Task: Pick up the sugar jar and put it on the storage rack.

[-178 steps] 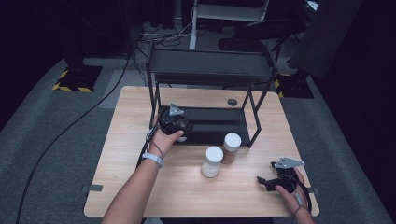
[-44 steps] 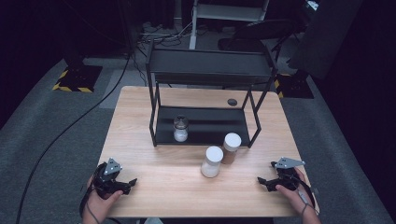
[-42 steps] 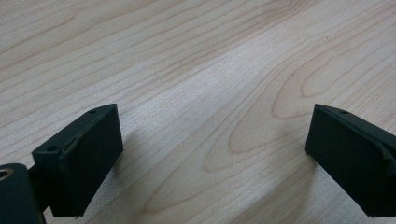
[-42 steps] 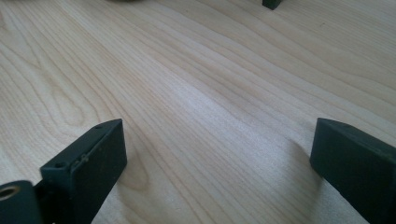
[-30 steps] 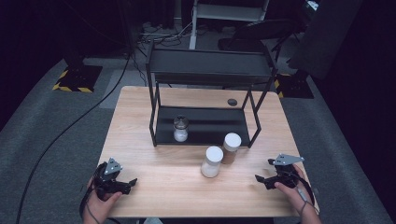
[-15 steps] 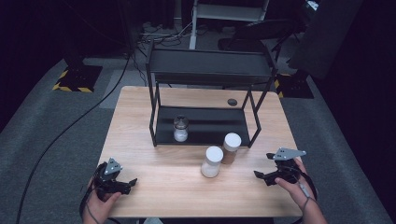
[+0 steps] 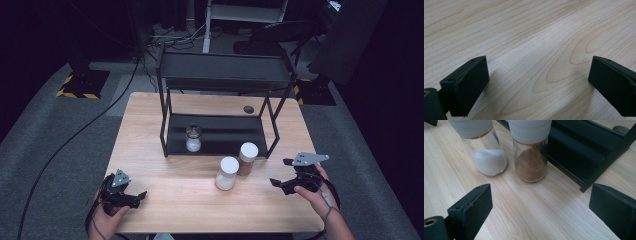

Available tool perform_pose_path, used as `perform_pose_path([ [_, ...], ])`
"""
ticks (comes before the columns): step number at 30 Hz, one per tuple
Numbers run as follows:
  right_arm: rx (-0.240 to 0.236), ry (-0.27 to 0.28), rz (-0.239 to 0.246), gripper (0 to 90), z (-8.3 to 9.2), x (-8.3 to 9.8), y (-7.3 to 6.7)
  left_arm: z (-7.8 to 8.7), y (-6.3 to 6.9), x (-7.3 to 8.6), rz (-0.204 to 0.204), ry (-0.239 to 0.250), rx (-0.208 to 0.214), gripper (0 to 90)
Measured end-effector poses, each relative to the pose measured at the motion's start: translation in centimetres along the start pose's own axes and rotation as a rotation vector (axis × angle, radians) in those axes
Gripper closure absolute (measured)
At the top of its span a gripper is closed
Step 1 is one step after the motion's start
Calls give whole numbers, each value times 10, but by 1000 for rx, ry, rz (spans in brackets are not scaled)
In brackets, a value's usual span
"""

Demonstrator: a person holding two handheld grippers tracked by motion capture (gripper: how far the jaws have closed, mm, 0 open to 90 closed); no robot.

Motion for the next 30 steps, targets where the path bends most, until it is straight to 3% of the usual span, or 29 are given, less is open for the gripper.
perform_pose_path([
  [8, 2, 10, 15, 49, 2, -11, -2, 0, 0, 0, 0, -1, 0, 27],
  [30, -48, 48, 72, 49, -2, -45, -18, -1, 0, -1, -4, -5, 2, 15],
])
Point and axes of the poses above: each handheld gripper's, and its own axes: z roughly backward along the jaws, x roughly out of its underside, y roughly to its right, the point moved 5 cm from there along -z, roughly forward along the jaws, and after that the axes turned 6 degrees about -z, right-handed, at the moved point
